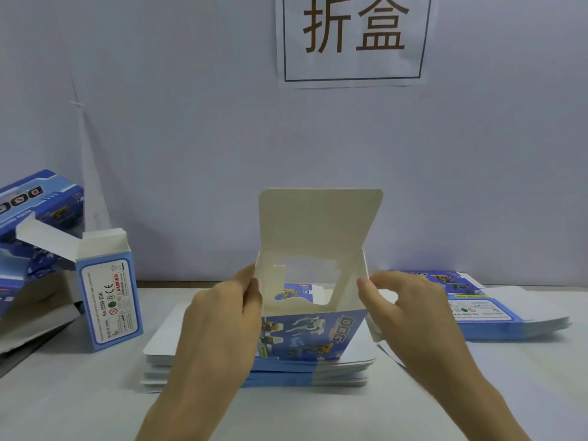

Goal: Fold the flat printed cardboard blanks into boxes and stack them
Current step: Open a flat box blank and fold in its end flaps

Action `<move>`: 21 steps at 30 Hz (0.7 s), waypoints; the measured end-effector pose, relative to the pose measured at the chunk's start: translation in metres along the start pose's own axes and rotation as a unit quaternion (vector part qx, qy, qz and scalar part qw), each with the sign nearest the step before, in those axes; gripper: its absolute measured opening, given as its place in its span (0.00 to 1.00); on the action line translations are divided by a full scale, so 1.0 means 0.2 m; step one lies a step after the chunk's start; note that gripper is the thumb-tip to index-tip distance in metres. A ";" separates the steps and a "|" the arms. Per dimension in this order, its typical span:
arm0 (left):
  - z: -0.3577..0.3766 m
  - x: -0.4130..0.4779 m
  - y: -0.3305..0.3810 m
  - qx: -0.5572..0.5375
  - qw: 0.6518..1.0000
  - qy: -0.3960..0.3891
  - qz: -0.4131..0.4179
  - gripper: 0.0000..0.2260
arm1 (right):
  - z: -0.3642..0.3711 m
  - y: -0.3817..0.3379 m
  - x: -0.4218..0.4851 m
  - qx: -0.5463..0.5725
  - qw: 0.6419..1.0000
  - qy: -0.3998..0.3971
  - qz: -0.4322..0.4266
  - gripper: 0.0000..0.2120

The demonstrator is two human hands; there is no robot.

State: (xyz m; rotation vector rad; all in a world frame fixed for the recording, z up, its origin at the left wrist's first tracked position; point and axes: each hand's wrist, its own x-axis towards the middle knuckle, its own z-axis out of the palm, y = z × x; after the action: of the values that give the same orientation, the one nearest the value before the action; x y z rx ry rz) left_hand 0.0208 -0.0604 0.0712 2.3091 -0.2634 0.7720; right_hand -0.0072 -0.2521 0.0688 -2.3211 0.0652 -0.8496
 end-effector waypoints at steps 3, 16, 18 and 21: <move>0.01 -0.01 0.00 -0.019 0.999 0.005 0.031 0.13 | -0.01 -0.01 0.00 -0.025 1.000 -0.010 0.008 0.23; 0.22 -0.05 0.02 0.013 0.985 0.085 0.147 0.52 | -0.05 0.02 0.04 0.400 0.882 -0.073 0.240 0.20; 0.20 -0.03 -0.01 -0.032 0.990 0.041 0.131 0.52 | -0.07 0.02 0.04 0.376 0.895 -0.114 0.208 0.15; 0.14 0.01 -0.08 -0.208 0.973 -0.065 0.081 0.37 | -0.10 0.05 0.06 0.336 0.917 -0.142 0.162 0.15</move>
State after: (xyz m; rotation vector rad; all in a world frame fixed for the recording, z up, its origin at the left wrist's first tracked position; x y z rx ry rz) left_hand 0.0418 -0.0677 0.0479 1.9554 -0.6190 0.5779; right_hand -0.0086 -0.2743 0.0808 -1.6886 0.0239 -0.2888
